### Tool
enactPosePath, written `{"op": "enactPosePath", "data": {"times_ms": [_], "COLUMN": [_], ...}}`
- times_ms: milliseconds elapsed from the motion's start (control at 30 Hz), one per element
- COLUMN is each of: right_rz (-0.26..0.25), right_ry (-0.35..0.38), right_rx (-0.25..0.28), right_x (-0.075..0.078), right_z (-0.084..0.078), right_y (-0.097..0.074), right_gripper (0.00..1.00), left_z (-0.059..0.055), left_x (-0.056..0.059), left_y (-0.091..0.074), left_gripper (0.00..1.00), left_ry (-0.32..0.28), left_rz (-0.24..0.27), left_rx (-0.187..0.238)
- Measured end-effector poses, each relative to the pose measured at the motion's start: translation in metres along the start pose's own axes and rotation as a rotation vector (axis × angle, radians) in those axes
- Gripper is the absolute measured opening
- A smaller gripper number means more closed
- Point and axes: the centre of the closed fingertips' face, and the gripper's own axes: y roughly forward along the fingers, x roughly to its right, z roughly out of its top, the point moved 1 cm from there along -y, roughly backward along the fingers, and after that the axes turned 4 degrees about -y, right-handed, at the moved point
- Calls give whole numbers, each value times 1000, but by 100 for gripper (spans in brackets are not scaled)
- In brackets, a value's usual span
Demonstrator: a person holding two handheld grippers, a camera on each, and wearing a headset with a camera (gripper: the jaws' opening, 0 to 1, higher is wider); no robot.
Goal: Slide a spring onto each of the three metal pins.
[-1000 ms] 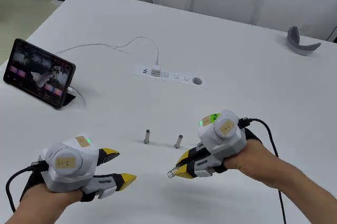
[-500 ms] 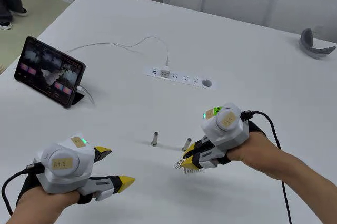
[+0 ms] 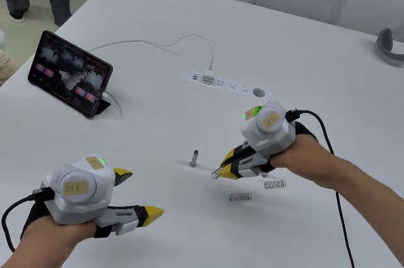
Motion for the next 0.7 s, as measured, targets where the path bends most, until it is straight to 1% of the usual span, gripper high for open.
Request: {"op": "enactPosePath", "data": {"times_ms": [100, 200, 300, 467, 700], "right_rz": [-5, -4, -8, -12, -15], "right_ry": [-10, -19, -44, -47, -77], "right_rx": [-7, -11, -25, -24, -34], "right_x": [8, 12, 18, 27, 37], "right_z": [5, 8, 10, 16, 26], "right_y": [2, 3, 6, 8, 14], "right_gripper": [12, 12, 12, 12, 12], "left_z": [-2, -3, -4, -4, -10], "left_x": [0, 0, 2, 5, 8], "left_y": [0, 0, 1, 1, 1], "left_gripper": [63, 63, 63, 63, 64], "left_ry": [-4, -7, -6, -7, -17], "left_rz": [-2, -5, -11, -17, -24], "left_rx": [-4, -6, -9, -12, -20]}}
